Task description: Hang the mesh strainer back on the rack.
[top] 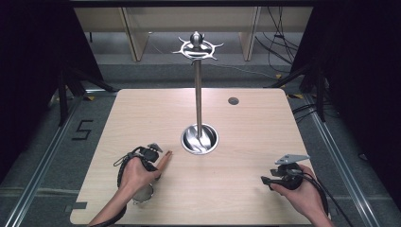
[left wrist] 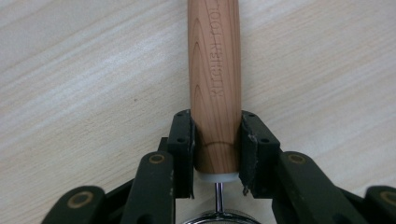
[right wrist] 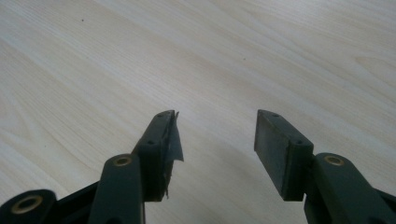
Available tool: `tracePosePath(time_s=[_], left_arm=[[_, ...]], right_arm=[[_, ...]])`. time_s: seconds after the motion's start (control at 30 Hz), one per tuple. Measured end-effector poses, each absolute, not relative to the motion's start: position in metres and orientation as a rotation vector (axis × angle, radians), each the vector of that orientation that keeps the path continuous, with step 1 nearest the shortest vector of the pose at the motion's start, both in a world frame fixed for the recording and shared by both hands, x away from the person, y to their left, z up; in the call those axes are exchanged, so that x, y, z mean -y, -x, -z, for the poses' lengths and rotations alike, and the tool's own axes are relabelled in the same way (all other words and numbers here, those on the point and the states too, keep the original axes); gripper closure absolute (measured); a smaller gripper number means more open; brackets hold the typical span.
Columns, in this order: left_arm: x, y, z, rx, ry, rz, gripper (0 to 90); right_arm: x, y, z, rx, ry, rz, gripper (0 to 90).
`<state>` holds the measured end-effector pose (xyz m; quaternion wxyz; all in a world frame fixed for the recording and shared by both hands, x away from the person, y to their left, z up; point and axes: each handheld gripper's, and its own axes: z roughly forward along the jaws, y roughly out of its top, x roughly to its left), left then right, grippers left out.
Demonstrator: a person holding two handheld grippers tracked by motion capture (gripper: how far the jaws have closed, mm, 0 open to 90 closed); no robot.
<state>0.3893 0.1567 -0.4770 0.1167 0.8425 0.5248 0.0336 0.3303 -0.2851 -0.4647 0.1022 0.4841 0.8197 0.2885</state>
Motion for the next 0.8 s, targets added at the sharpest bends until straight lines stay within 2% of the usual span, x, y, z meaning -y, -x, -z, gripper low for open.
tracePosePath(time_s=[0.03,0.07,0.13,0.17,0.2,0.43,0.57,0.6,0.8], left_arm=[[-0.155,-0.385,0.479,-1.557,-2.401,-0.114,68.0],[-0.162,-0.388,0.479,-1.409,-2.466,-0.093,68.0],[-0.161,-0.383,0.481,-1.435,-2.413,-0.057,68.0],[-0.166,-0.380,0.478,-1.385,-2.454,-0.135,68.0],[-0.168,-0.378,0.478,-1.371,-2.442,-0.158,68.0],[-0.178,-0.366,0.465,-1.288,-2.381,-0.225,68.1],[-0.184,-0.357,0.457,-1.219,-2.277,-0.265,68.1],[-0.186,-0.353,0.455,-1.212,-2.228,-0.317,68.1],[-0.189,-0.346,0.450,-1.131,-2.155,-0.303,68.1]], right_arm=[[0.285,-0.330,0.465,-2.421,-1.426,-0.853,49.2],[0.285,-0.330,0.465,-2.420,-1.425,-0.856,49.3],[0.286,-0.331,0.465,-2.418,-1.425,-0.855,49.2],[0.286,-0.331,0.465,-2.422,-1.422,-0.853,49.2],[0.286,-0.332,0.466,-2.424,-1.415,-0.852,49.2],[0.285,-0.330,0.465,-2.418,-1.433,-0.851,49.2],[0.285,-0.331,0.465,-2.421,-1.427,-0.850,49.2],[0.286,-0.331,0.465,-2.420,-1.425,-0.852,49.2],[0.287,-0.331,0.464,-2.424,-1.406,-0.823,49.2]])
